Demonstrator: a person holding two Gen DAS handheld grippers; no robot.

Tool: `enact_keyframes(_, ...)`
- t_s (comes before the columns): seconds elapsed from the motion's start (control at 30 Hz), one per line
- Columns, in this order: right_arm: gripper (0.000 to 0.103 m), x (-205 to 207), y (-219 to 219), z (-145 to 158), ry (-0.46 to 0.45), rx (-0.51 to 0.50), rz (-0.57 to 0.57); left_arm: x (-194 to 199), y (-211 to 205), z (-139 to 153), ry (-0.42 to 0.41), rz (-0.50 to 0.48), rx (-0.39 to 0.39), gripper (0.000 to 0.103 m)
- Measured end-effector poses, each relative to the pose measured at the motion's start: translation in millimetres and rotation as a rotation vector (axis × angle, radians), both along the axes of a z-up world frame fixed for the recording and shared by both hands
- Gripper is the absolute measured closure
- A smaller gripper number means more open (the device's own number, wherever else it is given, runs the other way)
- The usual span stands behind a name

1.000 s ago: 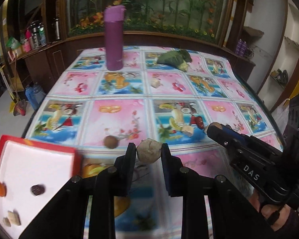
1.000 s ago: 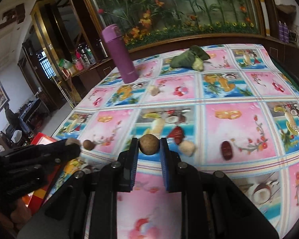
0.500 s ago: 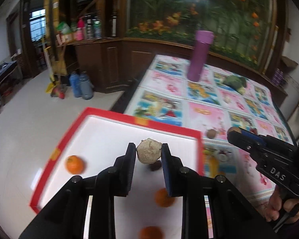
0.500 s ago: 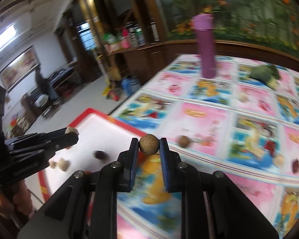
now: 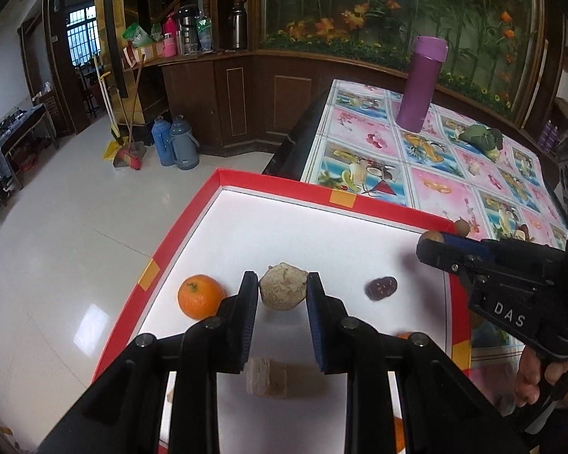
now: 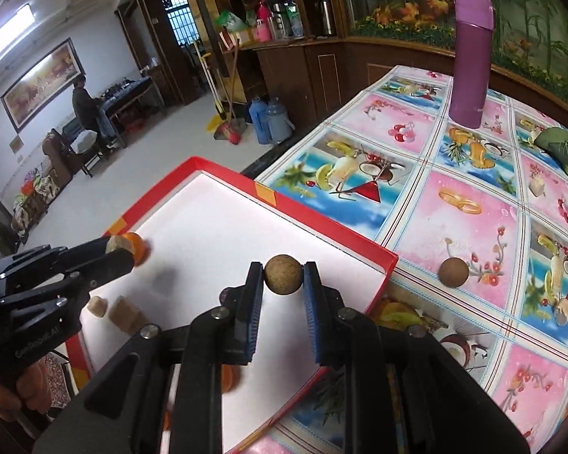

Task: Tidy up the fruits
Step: 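Carry the pastry and nut over the red-rimmed tray and open both tools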

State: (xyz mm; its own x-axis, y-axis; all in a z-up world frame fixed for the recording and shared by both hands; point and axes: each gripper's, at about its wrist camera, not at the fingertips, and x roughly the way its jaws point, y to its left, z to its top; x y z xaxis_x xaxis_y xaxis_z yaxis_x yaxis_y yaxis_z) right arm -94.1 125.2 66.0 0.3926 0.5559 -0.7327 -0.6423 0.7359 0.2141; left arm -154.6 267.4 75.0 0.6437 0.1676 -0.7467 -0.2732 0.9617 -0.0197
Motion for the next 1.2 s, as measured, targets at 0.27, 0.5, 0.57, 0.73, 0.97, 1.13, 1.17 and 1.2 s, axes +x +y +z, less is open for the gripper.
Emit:
enact_keyframes(0.27,0.080,9,8,-8,0.024,-0.033,-0.025,22,14,-11,0.058,0.004,-0.031,0.078)
enact_keyframes(0.5,0.080,17,17,-15,0.059,-0.054,-0.031,38,14,-29,0.136,-0.016,-0.054,0.078)
enact_keyframes(0.57,0.080,22,20,-20,0.082,-0.060,-0.035,40,14,-30,0.149,-0.015,-0.057,0.078)
enact_keyframes(0.73,0.080,26,23,-27,0.118,-0.069,-0.040,41,18,-37,0.180,-0.010,-0.070,0.078)
enact_keyframes(0.97,0.079,28,24,-28,0.139,-0.075,-0.034,38,18,-35,0.187,0.002,-0.076,0.071)
enact_keyframes(1.13,0.078,29,21,-27,0.171,-0.061,-0.029,35,17,-30,0.170,0.027,-0.049,0.048)
enact_keyframes(1.17,0.077,30,18,-26,0.179,-0.047,-0.030,34,17,-28,0.163,0.033,-0.046,0.046)
enact_keyframes(1.2,0.077,29,15,-25,0.183,-0.030,-0.031,33,18,-25,0.154,0.039,-0.047,0.043)
